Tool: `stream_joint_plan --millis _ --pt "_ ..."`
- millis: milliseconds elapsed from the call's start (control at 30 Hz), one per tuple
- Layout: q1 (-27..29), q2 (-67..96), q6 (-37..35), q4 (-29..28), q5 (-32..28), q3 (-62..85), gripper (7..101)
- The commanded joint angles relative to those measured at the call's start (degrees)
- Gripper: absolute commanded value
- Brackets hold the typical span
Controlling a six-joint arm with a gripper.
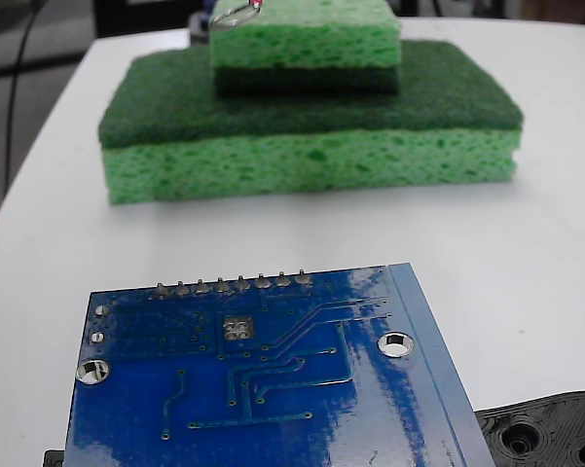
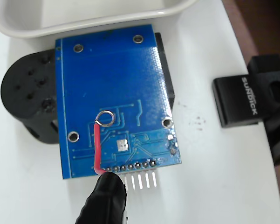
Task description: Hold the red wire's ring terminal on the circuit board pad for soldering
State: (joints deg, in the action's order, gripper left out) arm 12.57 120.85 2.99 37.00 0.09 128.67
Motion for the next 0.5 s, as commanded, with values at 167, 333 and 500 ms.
stream_joint_plan --millis 167,333,500 --pt "1.9 -1.8 -2.2 -0.7 -4.1 -1.6 100.3" --pt "4.6 -1.9 -3.6 -2.5 -8.4 -0.1 100.3" --pt "5.3 -2.5 -4.5 -3.5 -10.0 0.4 100.3"
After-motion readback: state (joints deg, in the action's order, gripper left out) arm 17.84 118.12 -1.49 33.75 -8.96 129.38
